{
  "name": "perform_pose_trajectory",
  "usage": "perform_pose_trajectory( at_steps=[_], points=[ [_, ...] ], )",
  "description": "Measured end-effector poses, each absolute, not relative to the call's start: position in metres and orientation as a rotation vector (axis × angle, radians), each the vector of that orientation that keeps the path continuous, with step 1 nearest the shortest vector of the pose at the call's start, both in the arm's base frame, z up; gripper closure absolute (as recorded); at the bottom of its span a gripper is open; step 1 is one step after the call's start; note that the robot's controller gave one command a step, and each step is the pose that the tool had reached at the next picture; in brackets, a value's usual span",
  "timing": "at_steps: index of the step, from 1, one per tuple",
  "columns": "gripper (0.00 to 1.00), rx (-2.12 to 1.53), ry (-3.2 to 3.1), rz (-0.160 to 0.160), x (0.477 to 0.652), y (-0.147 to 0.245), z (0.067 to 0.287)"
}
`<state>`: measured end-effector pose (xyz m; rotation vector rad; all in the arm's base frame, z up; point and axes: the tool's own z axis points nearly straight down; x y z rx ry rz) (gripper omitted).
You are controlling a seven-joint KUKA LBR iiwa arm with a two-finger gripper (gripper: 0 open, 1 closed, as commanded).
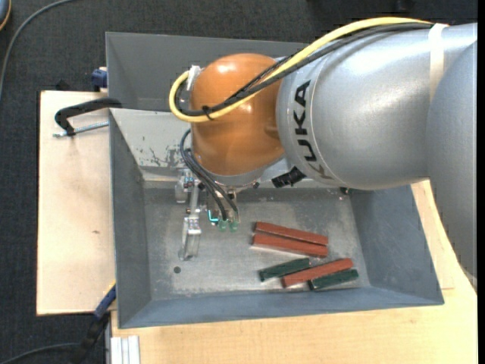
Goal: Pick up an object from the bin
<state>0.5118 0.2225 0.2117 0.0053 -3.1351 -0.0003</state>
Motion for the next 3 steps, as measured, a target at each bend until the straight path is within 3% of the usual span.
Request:
perform_pose_trajectory(
  at_steps=[1, 2, 3],
  points=[
    [0.0, 0.057, -3.143, -0.002, 0.592, 0.228, 0.094],
    [0.0, 1.082, -2.95, 0.0, 0.594, 0.143, 0.071],
    [0.0, 1.12, -2.944, 0.007, 0.603, 0.049, 0.114]
  ],
)
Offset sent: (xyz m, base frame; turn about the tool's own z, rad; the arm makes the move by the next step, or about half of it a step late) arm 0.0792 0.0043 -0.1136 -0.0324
